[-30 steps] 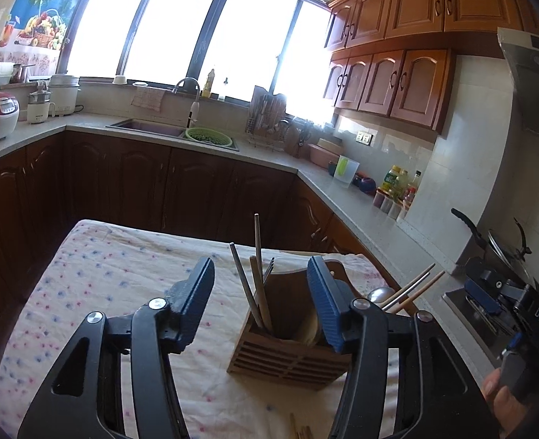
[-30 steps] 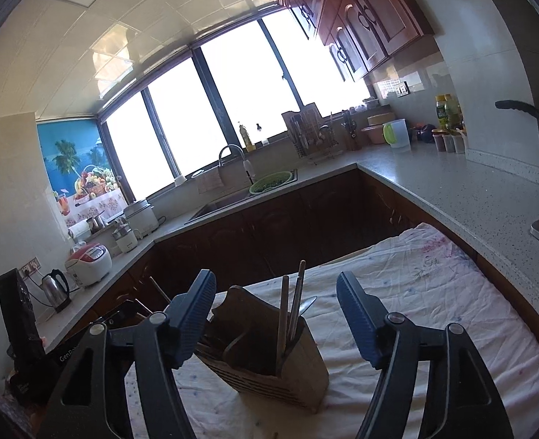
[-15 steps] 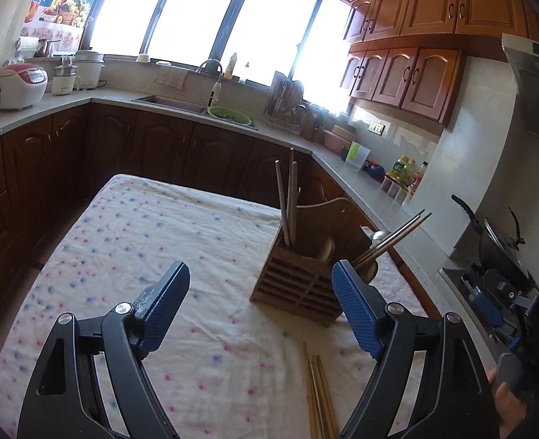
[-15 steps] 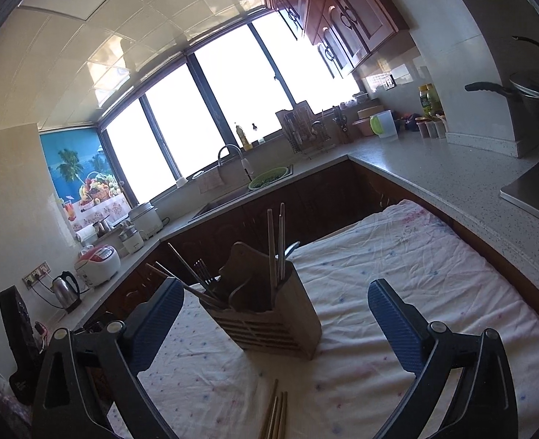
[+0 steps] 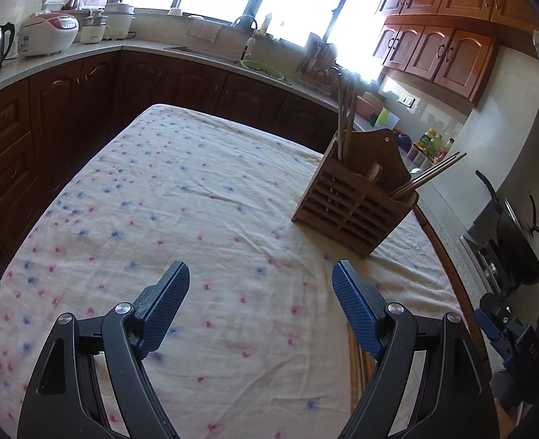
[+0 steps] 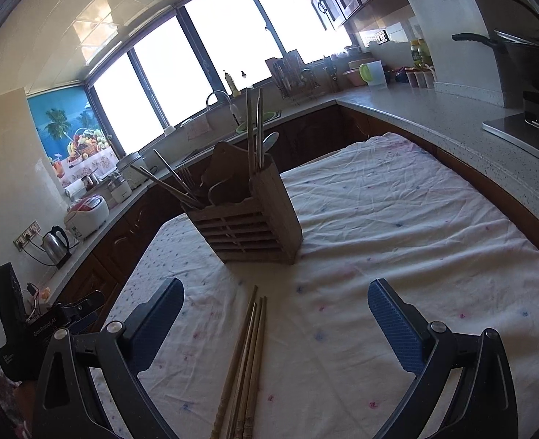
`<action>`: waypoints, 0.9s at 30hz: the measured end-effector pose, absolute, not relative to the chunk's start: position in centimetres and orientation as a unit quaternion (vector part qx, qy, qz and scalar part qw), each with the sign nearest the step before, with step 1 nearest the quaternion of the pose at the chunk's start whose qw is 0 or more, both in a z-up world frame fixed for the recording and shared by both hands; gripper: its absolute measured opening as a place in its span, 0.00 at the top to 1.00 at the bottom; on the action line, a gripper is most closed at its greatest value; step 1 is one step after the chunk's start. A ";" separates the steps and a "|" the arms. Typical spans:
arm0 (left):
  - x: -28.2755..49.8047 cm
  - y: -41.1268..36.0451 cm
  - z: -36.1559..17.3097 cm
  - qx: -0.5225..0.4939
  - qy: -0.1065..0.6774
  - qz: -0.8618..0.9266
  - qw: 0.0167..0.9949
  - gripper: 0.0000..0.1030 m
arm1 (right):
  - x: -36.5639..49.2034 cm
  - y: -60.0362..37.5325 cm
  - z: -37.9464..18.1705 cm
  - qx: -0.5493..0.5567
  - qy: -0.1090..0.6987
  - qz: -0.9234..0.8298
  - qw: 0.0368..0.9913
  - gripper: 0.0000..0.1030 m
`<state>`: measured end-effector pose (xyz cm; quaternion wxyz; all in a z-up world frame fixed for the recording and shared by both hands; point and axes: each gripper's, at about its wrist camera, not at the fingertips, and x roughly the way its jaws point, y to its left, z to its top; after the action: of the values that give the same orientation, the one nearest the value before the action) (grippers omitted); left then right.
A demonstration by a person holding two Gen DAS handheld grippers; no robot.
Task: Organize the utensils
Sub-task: 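Move both tools back over the remaining chopsticks on the cloth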
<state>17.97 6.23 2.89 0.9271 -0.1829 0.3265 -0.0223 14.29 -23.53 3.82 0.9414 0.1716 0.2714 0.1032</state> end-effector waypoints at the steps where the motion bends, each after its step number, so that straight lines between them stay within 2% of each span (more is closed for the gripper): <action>1: 17.8 6.4 2.5 -0.183 0.330 -0.018 0.926 0.20 | 14.0 -23.0 3.4 0.168 0.277 0.106 0.940 0.01; 5: 17.4 7.0 1.1 -0.190 0.348 -0.009 0.918 0.20 | 14.4 -20.7 1.4 0.126 0.318 0.110 0.933 0.04; 7: 17.3 7.0 0.7 -0.187 0.356 -0.007 0.915 0.20 | 14.8 -19.0 0.0 0.098 0.347 0.122 0.925 0.26; 8: 17.2 7.0 0.5 -0.186 0.358 -0.006 0.915 0.20 | 15.1 -18.1 -0.7 0.086 0.365 0.126 0.919 0.32; 10: 17.1 7.0 0.3 -0.182 0.360 -0.006 0.915 0.20 | 15.6 -16.9 -2.3 0.068 0.394 0.130 0.907 0.56; 13: 17.1 6.6 0.2 -0.178 0.365 -0.010 0.914 0.20 | 16.1 -15.9 -4.1 0.046 0.423 0.131 0.895 0.69; 21: 18.2 3.5 -0.5 -0.144 0.397 -0.039 0.906 0.20 | 16.1 -15.2 -4.7 0.010 0.433 0.135 0.891 0.78; 27: 19.8 0.3 -1.3 -0.097 0.431 -0.071 0.894 0.20 | 16.2 -19.2 -4.6 0.042 0.434 0.098 0.894 0.77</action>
<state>19.75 0.35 -1.33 0.8943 -0.0971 0.4309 -0.0713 16.25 -19.19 -4.58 0.8945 0.0420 0.4343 0.0978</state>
